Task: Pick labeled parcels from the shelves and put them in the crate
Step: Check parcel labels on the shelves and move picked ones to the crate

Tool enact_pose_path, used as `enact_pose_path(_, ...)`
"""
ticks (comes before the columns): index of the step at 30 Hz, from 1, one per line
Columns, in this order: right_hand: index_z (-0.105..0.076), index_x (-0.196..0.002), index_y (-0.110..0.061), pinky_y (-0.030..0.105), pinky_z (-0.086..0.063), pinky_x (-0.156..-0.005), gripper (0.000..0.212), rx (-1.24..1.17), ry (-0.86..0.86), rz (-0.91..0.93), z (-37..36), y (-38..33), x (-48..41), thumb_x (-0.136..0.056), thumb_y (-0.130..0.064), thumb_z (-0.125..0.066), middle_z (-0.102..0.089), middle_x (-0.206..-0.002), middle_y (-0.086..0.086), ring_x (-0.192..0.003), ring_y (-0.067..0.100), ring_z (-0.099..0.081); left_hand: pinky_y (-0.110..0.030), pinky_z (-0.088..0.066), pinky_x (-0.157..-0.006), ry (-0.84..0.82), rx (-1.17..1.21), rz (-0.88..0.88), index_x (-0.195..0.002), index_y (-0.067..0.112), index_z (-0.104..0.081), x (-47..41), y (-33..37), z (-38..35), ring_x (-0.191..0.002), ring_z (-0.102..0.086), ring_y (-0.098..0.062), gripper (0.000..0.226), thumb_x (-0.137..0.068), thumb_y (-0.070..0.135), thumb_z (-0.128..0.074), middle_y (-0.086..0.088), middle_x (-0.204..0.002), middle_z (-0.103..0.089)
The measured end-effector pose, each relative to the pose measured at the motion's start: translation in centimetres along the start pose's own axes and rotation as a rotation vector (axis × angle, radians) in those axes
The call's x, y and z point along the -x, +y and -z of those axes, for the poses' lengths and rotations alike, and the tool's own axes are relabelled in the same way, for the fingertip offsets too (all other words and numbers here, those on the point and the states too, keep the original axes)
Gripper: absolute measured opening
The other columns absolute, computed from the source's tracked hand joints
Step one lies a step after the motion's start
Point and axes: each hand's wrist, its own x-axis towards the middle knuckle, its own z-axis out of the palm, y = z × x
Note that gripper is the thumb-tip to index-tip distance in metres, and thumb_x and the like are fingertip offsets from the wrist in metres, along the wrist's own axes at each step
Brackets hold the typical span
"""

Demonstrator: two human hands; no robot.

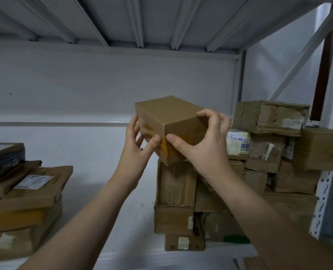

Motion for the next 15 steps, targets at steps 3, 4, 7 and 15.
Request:
enact_pose_path(3,-0.030,-0.135,-0.028,0.004,-0.029,-0.086,0.097,0.002,-0.021,-0.001,-1.1,-1.2,0.4,-0.055,-0.075,-0.061,-0.017,-0.126,-0.009,-0.117,0.006,-0.027,-0.007,-0.039,-0.085,-0.072,-0.032,0.026,-0.145,0.045,-0.010,0.1,0.0,1.5,-0.117,-0.040,0.009,0.089,-0.073,0.049,-0.061,0.038,-0.119,-0.033)
enact_pose_path(4,-0.028,-0.136,-0.029,0.003,-0.027,-0.086,0.099,0.018,-0.036,-0.003,-1.7,-1.7,0.6,-0.055,-0.076,-0.061,-0.016,-0.132,-0.008,-0.119,0.006,-0.025,-0.004,-0.040,-0.081,-0.064,-0.051,0.012,-0.145,0.046,-0.012,0.2,0.0,2.1,-0.114,-0.040,0.011,0.086,-0.074,0.048,-0.061,0.039,-0.119,-0.032)
enact_pose_path(7,-0.032,-0.133,-0.032,0.004,-0.025,-0.087,0.093,-0.023,-0.074,-0.055,-3.7,-3.0,1.1,-0.056,-0.073,-0.065,-0.012,-0.144,-0.004,-0.130,0.015,-0.024,-0.006,-0.039,-0.091,-0.024,-0.153,-0.094,-0.139,0.050,-0.022,0.1,0.5,4.2,-0.130,-0.030,0.002,0.068,-0.081,0.046,-0.057,0.021,-0.142,-0.027)
enact_pose_path(15,-0.045,-0.118,-0.030,0.029,-0.048,-0.074,0.058,-0.684,-0.103,-0.584,-9.1,-5.6,1.6,-0.073,-0.062,-0.064,-0.051,-0.123,0.001,-0.103,0.015,-0.055,-0.041,-0.027,-0.114,0.200,-0.436,-0.209,-0.139,0.044,-0.027,0.5,-0.3,12.0,-0.139,-0.022,-0.012,0.063,-0.085,0.055,-0.057,0.008,-0.149,-0.017)
